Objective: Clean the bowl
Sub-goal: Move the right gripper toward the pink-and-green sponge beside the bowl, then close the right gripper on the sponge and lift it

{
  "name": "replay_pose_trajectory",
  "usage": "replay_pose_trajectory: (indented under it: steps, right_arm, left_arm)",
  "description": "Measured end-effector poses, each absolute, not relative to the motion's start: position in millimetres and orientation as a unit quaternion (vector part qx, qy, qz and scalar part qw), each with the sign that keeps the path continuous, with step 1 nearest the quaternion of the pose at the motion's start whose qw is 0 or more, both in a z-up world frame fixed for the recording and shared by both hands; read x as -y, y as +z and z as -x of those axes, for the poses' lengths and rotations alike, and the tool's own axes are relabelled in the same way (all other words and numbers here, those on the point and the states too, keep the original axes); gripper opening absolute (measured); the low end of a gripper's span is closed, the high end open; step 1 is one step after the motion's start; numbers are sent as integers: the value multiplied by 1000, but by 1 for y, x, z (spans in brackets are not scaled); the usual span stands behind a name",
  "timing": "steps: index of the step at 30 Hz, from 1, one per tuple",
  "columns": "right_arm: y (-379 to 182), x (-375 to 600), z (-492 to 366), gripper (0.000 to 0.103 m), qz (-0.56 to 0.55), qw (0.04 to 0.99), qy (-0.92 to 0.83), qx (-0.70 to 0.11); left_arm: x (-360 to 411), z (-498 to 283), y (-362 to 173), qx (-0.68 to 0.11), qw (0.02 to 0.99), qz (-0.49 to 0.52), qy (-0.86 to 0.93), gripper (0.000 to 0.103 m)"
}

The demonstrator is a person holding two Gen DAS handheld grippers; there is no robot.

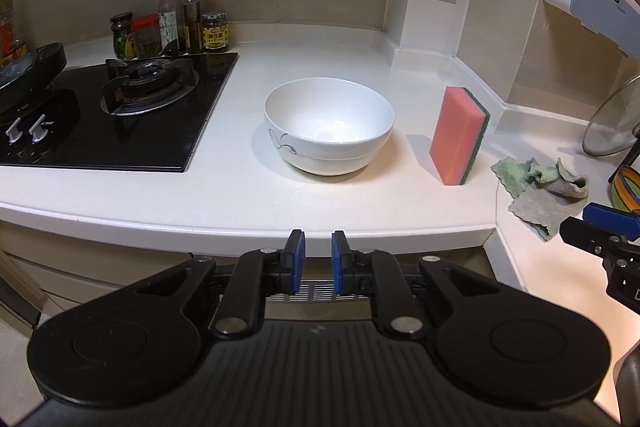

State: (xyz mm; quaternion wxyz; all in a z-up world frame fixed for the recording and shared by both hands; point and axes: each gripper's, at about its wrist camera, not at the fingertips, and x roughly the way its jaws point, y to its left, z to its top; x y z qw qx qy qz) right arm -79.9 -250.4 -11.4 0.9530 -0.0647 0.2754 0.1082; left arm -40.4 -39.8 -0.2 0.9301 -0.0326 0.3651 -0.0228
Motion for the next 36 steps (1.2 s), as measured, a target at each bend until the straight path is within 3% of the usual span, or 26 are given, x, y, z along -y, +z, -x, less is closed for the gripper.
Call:
replay_pose_trajectory:
  steps: [9, 24, 26, 27, 29, 30, 31, 32, 36]
  right_arm:
    - [-1, 249, 64, 25, 68, 954, 98, -274]
    - [13, 227, -39, 25, 73, 964, 51, -252]
    - [10, 227, -51, 17, 69, 962, 45, -260]
    - [8, 229, -54, 0, 60, 962, 47, -262]
    - [5, 231, -60, 0, 51, 961, 44, -267]
    - [4, 232, -61, 4, 51, 962, 40, -267]
    - [4, 231, -60, 23, 53, 963, 34, -262]
    - [5, 231, -60, 34, 55, 964, 30, -258]
    - [5, 232, -65, 36, 50, 961, 34, -269]
  left_arm:
    - [43, 27, 1, -359, 932, 33, -36, 15]
    - [29, -20, -13, -377, 925, 30, -48, 15]
    - [28, -31, -15, -383, 922, 25, -54, 15]
    - [29, -36, -16, -386, 920, 23, -58, 15]
    - [30, -48, -18, -391, 918, 16, -67, 15]
    - [30, -52, -18, -393, 917, 13, -70, 15]
    - [31, -56, -18, -393, 917, 11, -72, 15]
    - [31, -61, -18, -393, 917, 10, -74, 15]
    - [33, -75, -18, -394, 915, 7, -81, 15]
